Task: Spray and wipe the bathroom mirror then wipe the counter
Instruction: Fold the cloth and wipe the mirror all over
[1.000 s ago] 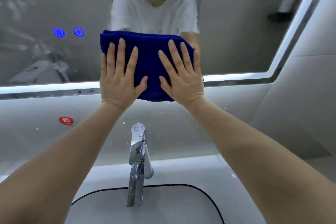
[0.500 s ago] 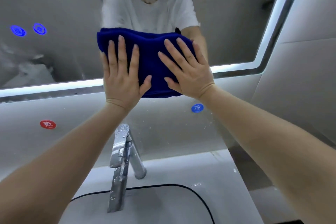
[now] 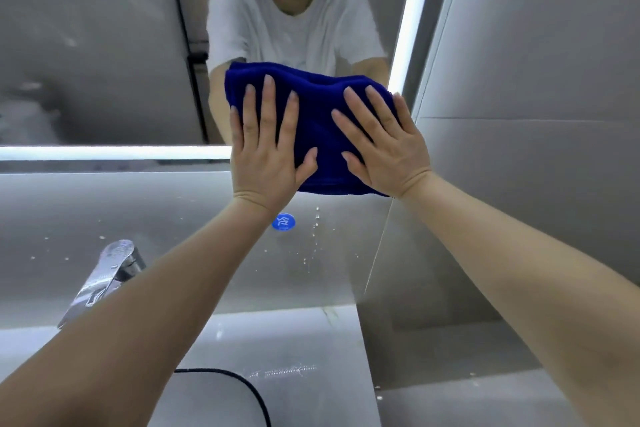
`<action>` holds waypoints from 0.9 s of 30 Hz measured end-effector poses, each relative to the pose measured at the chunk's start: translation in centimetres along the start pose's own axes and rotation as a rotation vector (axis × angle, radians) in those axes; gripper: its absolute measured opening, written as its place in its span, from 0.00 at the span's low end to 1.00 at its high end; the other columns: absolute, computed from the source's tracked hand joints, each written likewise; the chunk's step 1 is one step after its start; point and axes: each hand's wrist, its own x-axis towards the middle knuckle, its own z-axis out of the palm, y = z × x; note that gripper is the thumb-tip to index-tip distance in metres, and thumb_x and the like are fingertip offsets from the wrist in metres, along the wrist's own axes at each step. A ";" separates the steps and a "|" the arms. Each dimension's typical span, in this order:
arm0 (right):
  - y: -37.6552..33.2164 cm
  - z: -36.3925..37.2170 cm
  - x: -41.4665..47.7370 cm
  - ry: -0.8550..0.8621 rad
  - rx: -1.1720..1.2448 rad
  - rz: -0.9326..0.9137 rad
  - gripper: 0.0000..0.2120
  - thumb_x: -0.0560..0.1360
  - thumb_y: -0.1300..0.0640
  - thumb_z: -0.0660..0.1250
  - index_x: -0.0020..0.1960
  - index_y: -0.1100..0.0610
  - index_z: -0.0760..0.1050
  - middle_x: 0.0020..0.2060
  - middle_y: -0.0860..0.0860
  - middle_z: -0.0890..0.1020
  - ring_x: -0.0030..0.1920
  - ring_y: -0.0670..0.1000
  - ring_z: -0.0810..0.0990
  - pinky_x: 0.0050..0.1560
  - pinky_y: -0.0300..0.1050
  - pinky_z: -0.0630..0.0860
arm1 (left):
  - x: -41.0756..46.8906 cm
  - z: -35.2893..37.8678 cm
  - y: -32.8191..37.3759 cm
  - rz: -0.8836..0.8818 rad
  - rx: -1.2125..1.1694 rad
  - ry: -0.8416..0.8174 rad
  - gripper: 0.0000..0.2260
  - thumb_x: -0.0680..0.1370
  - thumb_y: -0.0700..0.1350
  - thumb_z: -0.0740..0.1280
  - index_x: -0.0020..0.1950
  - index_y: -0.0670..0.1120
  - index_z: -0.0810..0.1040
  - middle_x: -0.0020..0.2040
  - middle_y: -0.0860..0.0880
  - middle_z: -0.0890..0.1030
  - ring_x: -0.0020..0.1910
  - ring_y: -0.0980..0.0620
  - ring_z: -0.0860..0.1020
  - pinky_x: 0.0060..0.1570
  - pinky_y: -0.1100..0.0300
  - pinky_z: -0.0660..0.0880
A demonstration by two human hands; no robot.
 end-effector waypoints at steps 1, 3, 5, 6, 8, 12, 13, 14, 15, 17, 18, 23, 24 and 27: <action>-0.2 0.0 0.0 -0.005 0.001 0.009 0.25 0.82 0.48 0.53 0.77 0.54 0.54 0.73 0.54 0.60 0.77 0.55 0.50 0.76 0.52 0.44 | 0.0 0.0 -0.1 0.008 0.003 -0.004 0.29 0.79 0.57 0.57 0.74 0.41 0.59 0.72 0.34 0.64 0.72 0.36 0.55 0.74 0.47 0.46; -0.8 -0.1 0.2 0.004 -0.001 0.040 0.25 0.81 0.49 0.54 0.76 0.54 0.57 0.73 0.54 0.60 0.74 0.58 0.57 0.76 0.54 0.46 | 0.0 -0.1 -0.7 0.041 0.014 -0.002 0.29 0.79 0.57 0.56 0.74 0.41 0.59 0.72 0.35 0.62 0.72 0.36 0.56 0.74 0.48 0.44; -1.5 -0.1 0.5 0.019 0.001 0.081 0.24 0.81 0.49 0.54 0.75 0.55 0.58 0.72 0.55 0.61 0.73 0.59 0.59 0.75 0.55 0.46 | 0.0 -0.2 -1.3 0.079 0.021 0.009 0.29 0.80 0.58 0.55 0.75 0.41 0.59 0.72 0.37 0.61 0.72 0.37 0.56 0.74 0.49 0.43; -1.7 -0.1 0.6 0.025 0.000 0.092 0.24 0.81 0.49 0.54 0.75 0.55 0.58 0.72 0.55 0.60 0.72 0.60 0.59 0.75 0.56 0.46 | 0.1 -0.3 -1.6 0.103 0.024 0.016 0.29 0.80 0.58 0.55 0.75 0.41 0.59 0.72 0.37 0.61 0.72 0.38 0.57 0.74 0.50 0.44; -2.1 0.0 1.2 0.029 0.008 0.093 0.25 0.81 0.48 0.53 0.75 0.56 0.58 0.72 0.56 0.60 0.72 0.61 0.59 0.75 0.56 0.46 | 0.2 -0.5 -2.5 0.150 0.028 0.023 0.29 0.80 0.58 0.55 0.75 0.41 0.59 0.72 0.38 0.61 0.72 0.40 0.57 0.74 0.51 0.45; -4.6 0.4 4.3 0.066 0.007 0.089 0.25 0.80 0.49 0.55 0.74 0.57 0.61 0.70 0.60 0.69 0.71 0.62 0.61 0.74 0.58 0.50 | 0.1 -1.6 -6.2 0.147 0.023 0.013 0.28 0.80 0.57 0.55 0.75 0.41 0.58 0.72 0.36 0.66 0.72 0.41 0.57 0.74 0.51 0.47; -5.7 0.6 5.2 0.071 0.012 0.102 0.25 0.79 0.49 0.56 0.74 0.57 0.62 0.70 0.60 0.70 0.71 0.62 0.61 0.74 0.58 0.51 | -0.2 -1.8 -7.5 0.145 0.021 0.004 0.28 0.81 0.57 0.55 0.75 0.41 0.57 0.72 0.36 0.66 0.72 0.41 0.57 0.74 0.51 0.47; -7.0 0.7 6.2 0.073 0.017 0.113 0.25 0.79 0.49 0.56 0.73 0.57 0.62 0.70 0.60 0.70 0.71 0.61 0.62 0.74 0.59 0.52 | -0.6 -2.1 -9.0 0.147 0.024 -0.007 0.28 0.81 0.57 0.54 0.75 0.41 0.57 0.72 0.36 0.65 0.72 0.40 0.56 0.74 0.51 0.47; -8.3 0.9 7.1 0.073 0.022 0.123 0.25 0.79 0.49 0.56 0.73 0.57 0.62 0.70 0.59 0.70 0.71 0.61 0.62 0.73 0.59 0.53 | -1.0 -2.4 -10.7 0.150 0.034 -0.017 0.28 0.81 0.57 0.54 0.76 0.41 0.56 0.72 0.36 0.65 0.72 0.40 0.56 0.74 0.51 0.47; -11.2 1.4 9.1 0.069 0.029 0.138 0.25 0.79 0.48 0.56 0.73 0.56 0.63 0.70 0.58 0.70 0.72 0.60 0.62 0.73 0.59 0.54 | -1.7 -3.1 -14.2 0.155 0.058 -0.041 0.29 0.81 0.58 0.53 0.76 0.42 0.54 0.73 0.36 0.63 0.73 0.40 0.55 0.74 0.51 0.46; -12.7 1.6 10.2 0.066 0.033 0.140 0.26 0.79 0.48 0.57 0.74 0.56 0.63 0.70 0.58 0.70 0.72 0.60 0.62 0.73 0.59 0.54 | -2.1 -3.5 -16.0 0.155 0.069 -0.055 0.29 0.81 0.58 0.52 0.76 0.42 0.53 0.73 0.36 0.63 0.73 0.39 0.55 0.74 0.51 0.45; -19.9 2.7 16.1 0.087 0.068 0.126 0.27 0.79 0.47 0.58 0.75 0.57 0.61 0.72 0.56 0.68 0.73 0.59 0.62 0.74 0.59 0.54 | -3.6 -5.7 -24.9 0.124 0.128 -0.118 0.29 0.81 0.59 0.50 0.76 0.42 0.52 0.73 0.34 0.62 0.73 0.38 0.54 0.74 0.54 0.42; -20.9 2.9 16.8 0.092 0.076 0.137 0.27 0.78 0.47 0.58 0.75 0.57 0.61 0.73 0.56 0.66 0.73 0.59 0.62 0.74 0.59 0.53 | -3.7 -6.0 -26.2 0.132 0.132 -0.122 0.29 0.81 0.59 0.49 0.76 0.42 0.52 0.73 0.34 0.62 0.73 0.38 0.54 0.74 0.54 0.41; -22.1 3.4 17.3 0.098 0.055 0.159 0.28 0.78 0.47 0.58 0.75 0.57 0.60 0.73 0.55 0.61 0.73 0.59 0.61 0.73 0.60 0.54 | -3.8 -5.9 -28.0 0.191 0.116 -0.100 0.28 0.81 0.59 0.49 0.76 0.45 0.50 0.73 0.38 0.58 0.74 0.41 0.49 0.74 0.54 0.43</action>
